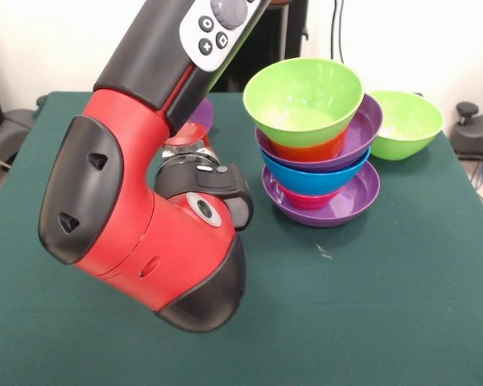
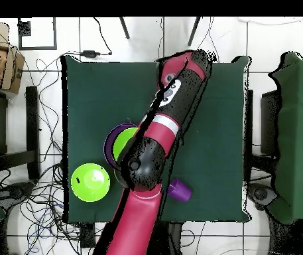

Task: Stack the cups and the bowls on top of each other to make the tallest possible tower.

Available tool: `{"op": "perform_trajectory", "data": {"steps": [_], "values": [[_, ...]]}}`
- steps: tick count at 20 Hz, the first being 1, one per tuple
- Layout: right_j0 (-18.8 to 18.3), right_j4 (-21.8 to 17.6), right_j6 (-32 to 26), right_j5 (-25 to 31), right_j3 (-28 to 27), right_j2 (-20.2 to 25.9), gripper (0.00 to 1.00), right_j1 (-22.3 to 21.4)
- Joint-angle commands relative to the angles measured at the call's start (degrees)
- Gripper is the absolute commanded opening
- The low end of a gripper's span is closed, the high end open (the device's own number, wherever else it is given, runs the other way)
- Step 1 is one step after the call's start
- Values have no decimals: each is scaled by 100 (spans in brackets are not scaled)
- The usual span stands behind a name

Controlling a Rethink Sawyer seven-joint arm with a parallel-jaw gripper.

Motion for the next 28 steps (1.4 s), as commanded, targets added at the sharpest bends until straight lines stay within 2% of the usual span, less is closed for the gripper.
{"op": "perform_trajectory", "data": {"steps": [1, 9, 17, 22, 25, 28], "values": [[204, -689, -188, -604, 225, 701, 100, -15], [324, -1085, -125, -612, 406, 1064, 100, -49], [858, -1558, -58, -812, 1200, 1855, 100, -54], [1014, -1800, -49, -925, 1479, 2116, 100, -105], [973, -1926, -80, -807, 1342, 2089, 100, -215], [618, -1825, 2, -555, 673, 1721, 100, -315]]}}
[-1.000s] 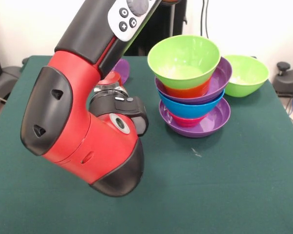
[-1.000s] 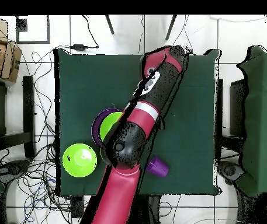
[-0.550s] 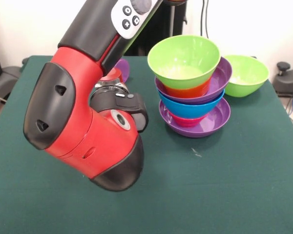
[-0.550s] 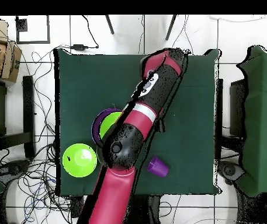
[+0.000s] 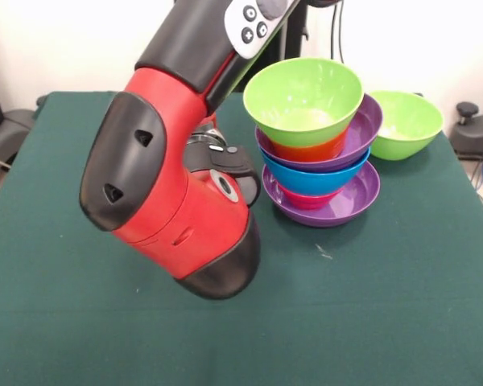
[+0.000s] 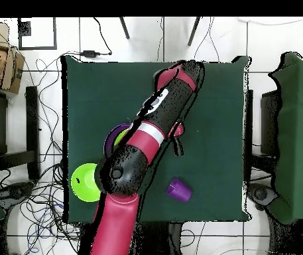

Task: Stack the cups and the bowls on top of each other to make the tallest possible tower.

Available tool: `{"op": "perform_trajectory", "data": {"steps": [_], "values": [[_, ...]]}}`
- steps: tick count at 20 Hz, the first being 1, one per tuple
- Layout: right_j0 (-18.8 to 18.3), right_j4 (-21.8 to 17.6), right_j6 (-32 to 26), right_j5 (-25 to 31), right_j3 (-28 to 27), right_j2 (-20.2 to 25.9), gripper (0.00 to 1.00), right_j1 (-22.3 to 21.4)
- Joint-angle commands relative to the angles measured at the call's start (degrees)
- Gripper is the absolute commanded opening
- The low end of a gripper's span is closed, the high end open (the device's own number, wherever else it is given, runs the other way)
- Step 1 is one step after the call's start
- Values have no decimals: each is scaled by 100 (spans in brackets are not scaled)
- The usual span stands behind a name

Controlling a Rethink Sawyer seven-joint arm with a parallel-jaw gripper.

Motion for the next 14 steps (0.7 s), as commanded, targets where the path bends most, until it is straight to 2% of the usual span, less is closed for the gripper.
{"op": "perform_trajectory", "data": {"steps": [1, 4, 7, 10, 11, 12, 14], "values": [[-372, -214, 39, -105, -572, 228, 100, -318], [-707, 91, 240, -183, -1075, -86, 100, -256], [-771, 237, 358, -330, -1185, -103, 100, -155], [-766, 154, 402, -367, -1246, -169, 100, -128], [-758, -15, 413, -400, -1304, -326, 100, -124], [-766, -30, 450, -341, -1325, -382, 0, -114], [-771, -73, 484, -246, -1330, -462, 0, -110]]}}
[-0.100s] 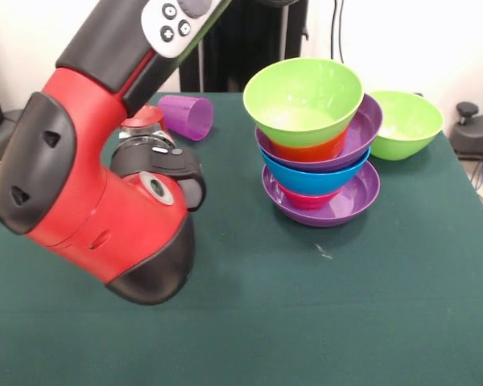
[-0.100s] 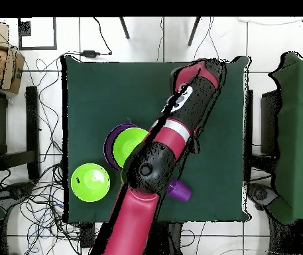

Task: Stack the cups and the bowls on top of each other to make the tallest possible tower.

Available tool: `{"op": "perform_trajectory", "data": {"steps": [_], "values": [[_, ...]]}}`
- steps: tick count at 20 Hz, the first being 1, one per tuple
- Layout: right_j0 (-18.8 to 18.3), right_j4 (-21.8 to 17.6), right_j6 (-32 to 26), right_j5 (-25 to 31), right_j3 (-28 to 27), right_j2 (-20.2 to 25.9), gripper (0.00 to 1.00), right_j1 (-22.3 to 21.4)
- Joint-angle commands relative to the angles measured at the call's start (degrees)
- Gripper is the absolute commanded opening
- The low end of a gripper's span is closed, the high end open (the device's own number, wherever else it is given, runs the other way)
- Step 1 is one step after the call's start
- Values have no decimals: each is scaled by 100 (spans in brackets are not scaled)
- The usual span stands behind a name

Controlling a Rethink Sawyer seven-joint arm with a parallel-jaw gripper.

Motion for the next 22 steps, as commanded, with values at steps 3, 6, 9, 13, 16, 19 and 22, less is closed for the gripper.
{"op": "perform_trajectory", "data": {"steps": [3, 6, 9, 13, 16, 19, 22], "values": [[31, 211, 720, -222, -601, -100, 0, -35], [-18, 280, 755, -216, -645, -156, 0, -30], [-32, 316, 772, -217, -664, -195, 0, -23], [-54, 272, 687, -215, -693, -270, 0, -44], [-90, 213, 640, -209, -762, -397, 0, -55], [-110, 142, 647, -175, -818, -558, 0, -57], [-113, 106, 618, -161, -832, -624, 100, -66]]}}
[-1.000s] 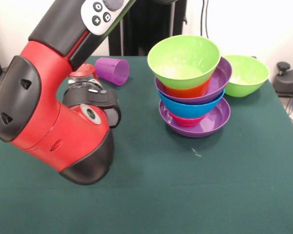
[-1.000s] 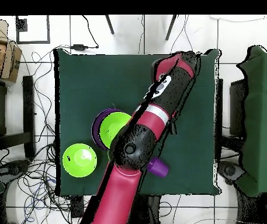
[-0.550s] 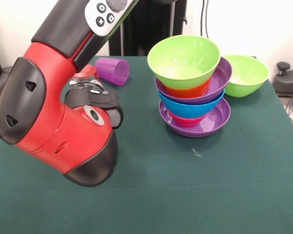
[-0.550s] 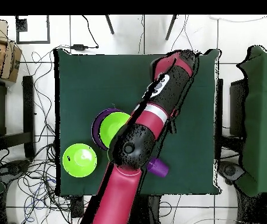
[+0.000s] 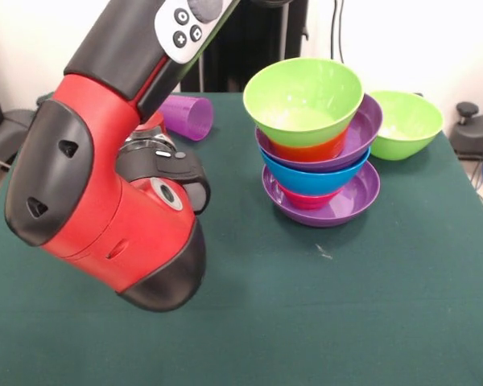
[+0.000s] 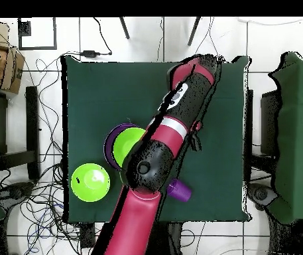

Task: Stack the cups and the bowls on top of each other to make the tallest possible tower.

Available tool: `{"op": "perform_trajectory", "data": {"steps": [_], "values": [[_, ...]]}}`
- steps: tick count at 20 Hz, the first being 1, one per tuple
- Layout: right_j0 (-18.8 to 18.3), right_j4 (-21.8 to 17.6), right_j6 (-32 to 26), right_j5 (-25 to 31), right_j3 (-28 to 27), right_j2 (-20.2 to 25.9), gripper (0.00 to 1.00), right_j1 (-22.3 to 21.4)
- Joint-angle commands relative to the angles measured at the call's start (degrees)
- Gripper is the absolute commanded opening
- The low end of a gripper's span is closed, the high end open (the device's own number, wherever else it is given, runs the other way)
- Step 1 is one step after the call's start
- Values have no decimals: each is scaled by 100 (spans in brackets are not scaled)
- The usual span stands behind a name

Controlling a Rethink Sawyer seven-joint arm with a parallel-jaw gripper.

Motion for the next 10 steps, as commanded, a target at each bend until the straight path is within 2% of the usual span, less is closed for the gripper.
{"op": "perform_trajectory", "data": {"steps": [1, 10], "values": [[-79, 123, 638, -252, -553, -194, 100, -67], [41, 611, 822, 172, -359, 86, 100, -57]]}}
